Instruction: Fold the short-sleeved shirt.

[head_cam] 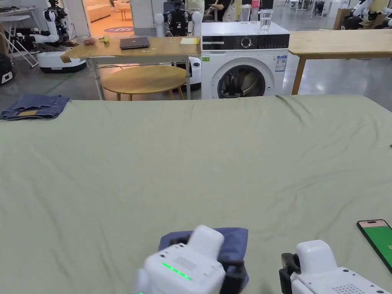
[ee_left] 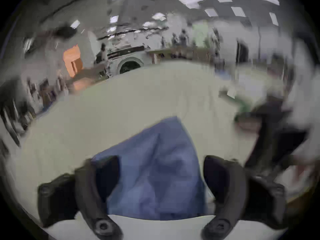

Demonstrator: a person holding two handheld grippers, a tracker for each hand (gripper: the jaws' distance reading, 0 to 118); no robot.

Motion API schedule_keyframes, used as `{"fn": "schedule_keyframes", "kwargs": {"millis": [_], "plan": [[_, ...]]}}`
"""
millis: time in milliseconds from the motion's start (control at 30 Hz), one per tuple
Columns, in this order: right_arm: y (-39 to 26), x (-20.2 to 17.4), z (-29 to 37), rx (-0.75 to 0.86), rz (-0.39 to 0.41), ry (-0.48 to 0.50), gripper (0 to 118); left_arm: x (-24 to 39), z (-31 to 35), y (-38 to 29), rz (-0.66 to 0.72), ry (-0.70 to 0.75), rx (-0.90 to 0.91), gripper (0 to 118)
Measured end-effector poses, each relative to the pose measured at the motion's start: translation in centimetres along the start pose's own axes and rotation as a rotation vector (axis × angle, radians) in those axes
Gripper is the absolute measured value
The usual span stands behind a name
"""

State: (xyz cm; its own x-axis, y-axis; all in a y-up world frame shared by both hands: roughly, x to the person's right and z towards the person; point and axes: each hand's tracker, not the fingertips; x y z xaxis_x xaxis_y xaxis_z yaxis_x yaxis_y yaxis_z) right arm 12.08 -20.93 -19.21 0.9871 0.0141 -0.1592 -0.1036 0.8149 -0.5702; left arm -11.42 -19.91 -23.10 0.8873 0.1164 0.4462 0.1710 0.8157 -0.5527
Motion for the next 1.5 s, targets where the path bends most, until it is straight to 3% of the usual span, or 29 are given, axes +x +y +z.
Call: {"fn": "schedule_keyframes", "kwargs": {"millis": [67, 133, 167, 200, 233, 367, 433, 533, 633, 733, 767, 833, 867, 900, 933, 967, 1000, 1033, 1100, 1133, 1233, 1267, 1300, 1333, 1400, 1500], "plan": [[0.1, 0.0, -0.1, -0.001, -0.004, 0.006, 0, -3.5, 2.4, 1.3, 0.259, -0.091, 0.072, 102], [0.1, 0.0, -0.1, 0.004, -0.013, 0.016, 0, -6.0, 3.3, 1.0, 0.401, -0.129, 0.109, 100], [0.1, 0.0, -0.1, 0.003, -0.023, 0.024, 0, -6.7, 3.1, 0.8, 0.429, -0.129, 0.089, 86], [0.0, 0.0, -0.1, 0.001, -0.033, 0.031, 0, -7.2, 2.4, 0.5, 0.443, -0.120, 0.041, 37], [0.0, 0.0, -0.2, -0.002, -0.037, 0.034, 0, -7.3, 1.5, 0.0, 0.445, -0.123, -0.009, 0], [-0.1, -0.2, -0.3, -0.015, -0.038, 0.039, 0, -4.0, -2.1, -3.0, 0.415, -0.162, -0.167, 0], [-0.3, -0.2, -0.4, -0.024, -0.037, 0.039, 0, -0.9, -4.0, -4.4, 0.421, -0.322, -0.246, 0], [-0.4, 0.1, -0.4, -0.049, -0.031, 0.040, 0, 1.6, -6.3, -5.8, 0.403, -0.307, -0.274, 0], [-0.3, 0.1, -0.3, -0.069, -0.098, 0.083, 0, 0.5, -6.3, -6.0, 0.469, -0.257, -0.208, 0], [0.4, -0.9, -1.1, -0.064, -0.137, 0.169, 0, -1.9, -3.3, -4.1, 0.431, -0.228, -0.112, 0], [0.8, -1.5, -1.8, -0.066, -0.146, 0.195, 0, -3.0, -2.0, -3.6, 0.426, -0.189, -0.080, 5], [1.5, -2.5, -3.5, -0.063, -0.194, 0.262, 0, -5.8, 0.5, -3.0, 0.473, -0.140, 0.014, 20], [1.7, -3.0, -4.4, -0.070, -0.234, 0.318, 0, -7.7, 1.6, -2.9, 0.519, -0.124, 0.065, 51], [1.6, -3.3, -5.2, -0.081, -0.274, 0.377, 0, -9.2, 2.5, -3.2, 0.562, -0.119, 0.101, 101], [1.4, -3.5, -6.0, -0.096, -0.323, 0.445, 0, -10.8, 3.1, -3.5, 0.595, -0.114, 0.108, 116], [0.9, -3.5, -7.0, -0.118, -0.373, 0.502, 0, -12.3, 3.3, -4.2, 0.630, -0.112, 0.090, 117], [0.3, -3.3, -8.0, -0.144, -0.410, 0.530, 0, -13.6, 3.1, -5.0, 0.668, -0.109, 0.064, 117], [-0.5, -3.1, -8.9, -0.167, -0.416, 0.495, 0, -14.6, 3.2, -6.0, 0.725, -0.105, 0.078, 117], [-2.3, -2.6, -10.2, -0.199, -0.336, 0.286, 0, -16.5, 2.0, -8.2, 0.862, -0.200, 0.086, 117], [-3.1, -2.2, -10.8, -0.218, -0.300, 0.249, 0, -17.0, 1.0, -9.4, 0.923, -0.246, 0.053, 117], [-2.8, -1.2, -10.1, -0.188, -0.426, 0.317, 0, -16.1, -3.0, -11.5, 0.985, -0.368, -0.073, 116], [-2.5, -1.4, -10.0, -0.186, -0.399, 0.310, 0, -15.0, -3.9, -11.4, 0.941, -0.430, -0.050, 102], [-2.3, -1.6, -9.9, -0.173, -0.376, 0.313, 0, -14.1, -4.4, -10.5, 0.899, -0.455, -0.015, 46], [-2.1, -1.8, -9.8, -0.156, -0.342, 0.320, 0, -13.5, -5.2, -9.9, 0.911, -0.446, -0.026, 24], [-1.5, -2.4, -9.5, -0.143, -0.314, 0.305, 0, -13.1, -6.9, -9.6, 0.995, -0.476, -0.047, 24], [-0.8, -2.7, -9.2, -0.127, -0.312, 0.298, 0, -13.3, -7.5, -8.9, 0.977, -0.438, -0.046, 24]]}}
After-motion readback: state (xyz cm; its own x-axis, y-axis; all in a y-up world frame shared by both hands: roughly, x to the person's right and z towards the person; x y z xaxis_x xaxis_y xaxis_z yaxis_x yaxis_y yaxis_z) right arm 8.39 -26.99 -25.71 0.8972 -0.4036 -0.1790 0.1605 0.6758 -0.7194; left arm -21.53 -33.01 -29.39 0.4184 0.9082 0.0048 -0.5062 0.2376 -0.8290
